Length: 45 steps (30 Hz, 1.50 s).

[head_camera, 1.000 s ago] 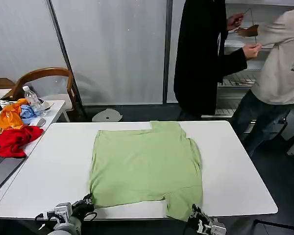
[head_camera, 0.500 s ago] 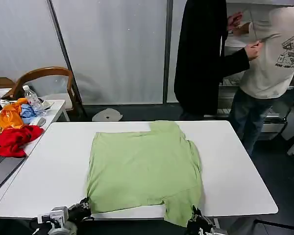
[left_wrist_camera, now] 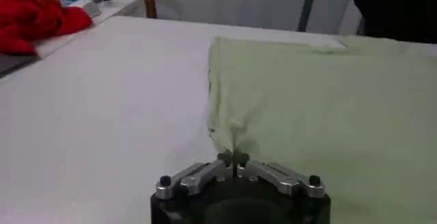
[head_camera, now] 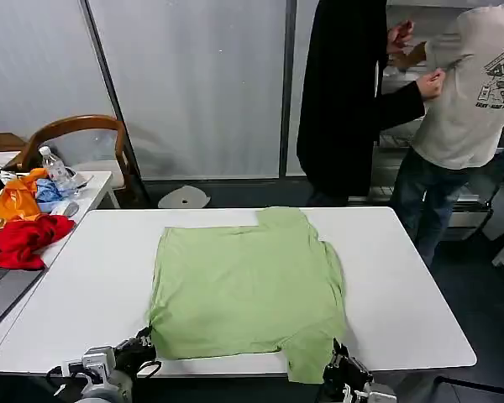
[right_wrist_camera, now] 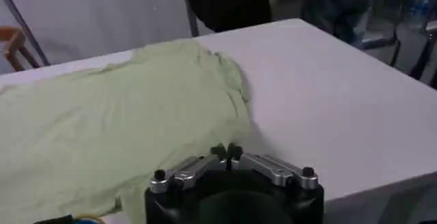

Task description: Fold and organize the clothes.

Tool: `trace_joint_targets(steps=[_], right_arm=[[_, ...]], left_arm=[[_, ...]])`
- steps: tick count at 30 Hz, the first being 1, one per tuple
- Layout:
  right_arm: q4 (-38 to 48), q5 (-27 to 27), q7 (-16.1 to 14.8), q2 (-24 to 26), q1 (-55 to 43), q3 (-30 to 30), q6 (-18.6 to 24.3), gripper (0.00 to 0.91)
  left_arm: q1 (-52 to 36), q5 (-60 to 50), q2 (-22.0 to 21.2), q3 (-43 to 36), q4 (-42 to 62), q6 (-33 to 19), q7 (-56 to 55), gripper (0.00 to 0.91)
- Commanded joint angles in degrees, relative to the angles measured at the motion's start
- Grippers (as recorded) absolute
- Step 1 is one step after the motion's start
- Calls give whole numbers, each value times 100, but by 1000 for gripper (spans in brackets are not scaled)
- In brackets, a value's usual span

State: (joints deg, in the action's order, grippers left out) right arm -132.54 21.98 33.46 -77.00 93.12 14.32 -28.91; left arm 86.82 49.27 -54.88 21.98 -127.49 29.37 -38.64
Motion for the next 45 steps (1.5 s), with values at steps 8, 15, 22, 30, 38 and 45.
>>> trace_joint_targets(steps=[8,15,22,30,38,45], right_arm=[[537,53,-127,35,-812,325,-15,0],[723,127,-154,67,-1217,410,-65,0],[879,99,-145,77,-1680,197,-209,0],[1044,111,-104,108,-2065,83,-328,0],[1288,274,-106,263,-2376,108,-390,0],[1618,497,-131,427,-2690,108,-418,0]], left_arm=[[-645,37,-25,64,181,-24,-1,10],[-759,34,-93,-66,357,-35,11,10],[-995,47,-176,-164,454,-5,7,10],[-1288,60,-214,-230,539,68,-5,10],[-1479,73,-215,-276,611,113,-34,10],[-1694,58,-280,-370,775,152,-63,10]])
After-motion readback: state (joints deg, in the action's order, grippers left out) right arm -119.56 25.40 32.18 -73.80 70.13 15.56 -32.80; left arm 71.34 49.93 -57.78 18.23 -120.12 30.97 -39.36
